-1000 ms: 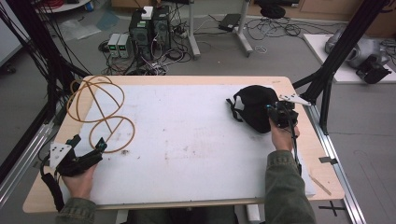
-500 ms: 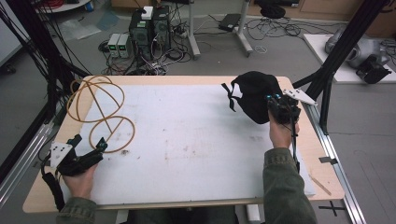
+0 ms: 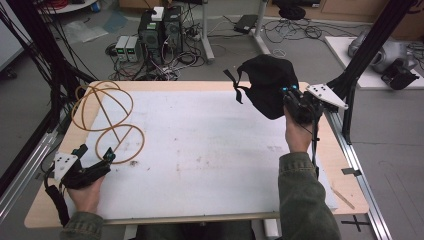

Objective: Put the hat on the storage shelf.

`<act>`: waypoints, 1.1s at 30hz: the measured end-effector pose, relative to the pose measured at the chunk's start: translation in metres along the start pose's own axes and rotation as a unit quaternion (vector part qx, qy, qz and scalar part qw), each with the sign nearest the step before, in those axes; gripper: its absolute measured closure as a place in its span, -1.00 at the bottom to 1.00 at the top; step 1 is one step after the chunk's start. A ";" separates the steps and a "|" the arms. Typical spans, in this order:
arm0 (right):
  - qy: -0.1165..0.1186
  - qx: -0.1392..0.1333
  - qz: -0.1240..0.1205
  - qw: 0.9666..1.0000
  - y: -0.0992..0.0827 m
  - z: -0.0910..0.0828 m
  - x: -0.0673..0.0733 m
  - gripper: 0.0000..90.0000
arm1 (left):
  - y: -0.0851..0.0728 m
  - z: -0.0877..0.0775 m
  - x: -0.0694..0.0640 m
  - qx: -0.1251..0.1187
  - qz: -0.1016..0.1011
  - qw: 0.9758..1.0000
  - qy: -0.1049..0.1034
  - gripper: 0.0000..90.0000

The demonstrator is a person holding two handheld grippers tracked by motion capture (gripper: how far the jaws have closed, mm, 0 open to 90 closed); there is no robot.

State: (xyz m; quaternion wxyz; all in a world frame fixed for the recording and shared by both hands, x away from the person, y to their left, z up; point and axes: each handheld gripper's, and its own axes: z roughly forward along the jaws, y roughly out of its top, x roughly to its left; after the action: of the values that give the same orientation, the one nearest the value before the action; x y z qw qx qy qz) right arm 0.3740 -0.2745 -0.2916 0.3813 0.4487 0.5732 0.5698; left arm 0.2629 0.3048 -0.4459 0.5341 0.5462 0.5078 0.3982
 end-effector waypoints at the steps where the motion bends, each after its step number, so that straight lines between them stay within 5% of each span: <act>1: 0.003 -0.003 -0.002 1.000 0.002 0.000 0.002 0.94 | 0.000 0.000 0.000 0.000 0.000 1.000 0.000 -0.78; 14: 0.051 -0.049 0.016 0.997 0.028 0.004 0.029 0.94 | -0.001 0.001 0.000 0.001 -0.001 1.000 -0.003 -0.78; 20: 0.082 -0.070 0.057 0.992 0.038 0.009 0.042 0.94 | 0.000 0.001 -0.003 0.000 0.003 1.000 -0.006 -0.78; 33: 0.128 -0.087 0.037 0.987 0.066 0.021 0.088 0.94 | 0.000 -0.001 -0.001 -0.001 0.002 1.000 -0.006 -0.78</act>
State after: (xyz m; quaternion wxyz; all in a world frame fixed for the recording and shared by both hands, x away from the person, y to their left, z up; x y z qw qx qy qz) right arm 0.3721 -0.1883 -0.2204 0.3205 0.3583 0.5487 0.6840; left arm 0.2621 0.3037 -0.4456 0.5368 0.5493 0.5030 0.3963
